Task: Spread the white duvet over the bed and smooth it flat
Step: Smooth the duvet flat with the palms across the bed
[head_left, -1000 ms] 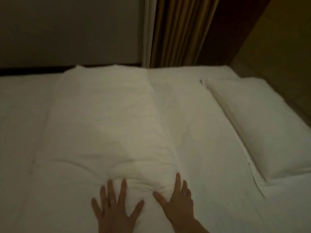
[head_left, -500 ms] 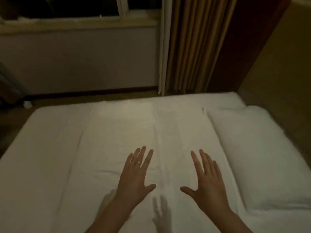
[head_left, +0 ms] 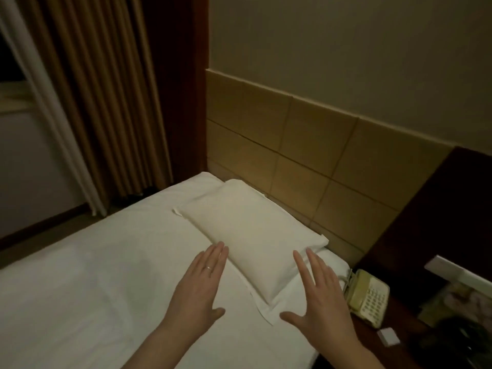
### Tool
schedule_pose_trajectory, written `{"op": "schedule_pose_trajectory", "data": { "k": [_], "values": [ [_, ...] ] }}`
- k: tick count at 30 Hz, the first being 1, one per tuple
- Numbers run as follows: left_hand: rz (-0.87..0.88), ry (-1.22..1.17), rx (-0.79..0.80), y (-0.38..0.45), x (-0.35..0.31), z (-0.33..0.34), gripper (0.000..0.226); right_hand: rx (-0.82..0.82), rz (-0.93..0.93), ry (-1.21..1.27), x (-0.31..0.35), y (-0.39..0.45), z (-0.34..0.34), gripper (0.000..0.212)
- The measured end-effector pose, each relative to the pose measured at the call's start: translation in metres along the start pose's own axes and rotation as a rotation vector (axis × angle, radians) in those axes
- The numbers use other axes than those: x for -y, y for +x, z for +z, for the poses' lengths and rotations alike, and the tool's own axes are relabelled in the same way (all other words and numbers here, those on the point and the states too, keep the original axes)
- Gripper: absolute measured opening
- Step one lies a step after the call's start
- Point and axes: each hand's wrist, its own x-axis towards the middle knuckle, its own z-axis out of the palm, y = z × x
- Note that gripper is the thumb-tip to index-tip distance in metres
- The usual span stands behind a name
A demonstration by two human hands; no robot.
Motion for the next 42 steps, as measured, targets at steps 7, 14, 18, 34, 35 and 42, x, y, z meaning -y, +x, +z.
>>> {"op": "schedule_pose_trajectory", "data": {
  "k": [7, 14, 18, 34, 35, 42],
  "values": [
    [0.128, 0.19, 0.111, 0.141, 0.018, 0.038, 0.134, 0.16, 0.155, 0.084, -0.067, 0.076, 0.07, 0.125],
    [0.092, 0.305, 0.145, 0.33, 0.075, 0.149, 0.128, 0.303, 0.169, 0.031, -0.116, 0.221, 0.225, 0.147],
    [0.114, 0.469, 0.264, 0.415, 0.108, 0.248, 0.105, 0.38, 0.227, 0.066, -0.122, 0.289, 0.344, 0.151],
    [0.348, 0.261, -0.146, 0.483, 0.21, 0.419, 0.014, 0.33, 0.186, -0.012, -0.126, 0.358, 0.479, 0.03],
    [0.346, 0.216, -0.123, 0.482, 0.204, 0.406, 0.012, 0.331, 0.191, -0.012, -0.127, 0.356, 0.469, 0.022],
    [0.252, 0.049, 0.014, 0.373, 0.155, 0.382, 0.018, 0.444, 0.21, 0.099, -0.141, 0.28, 0.41, 0.029]
  ]
}}
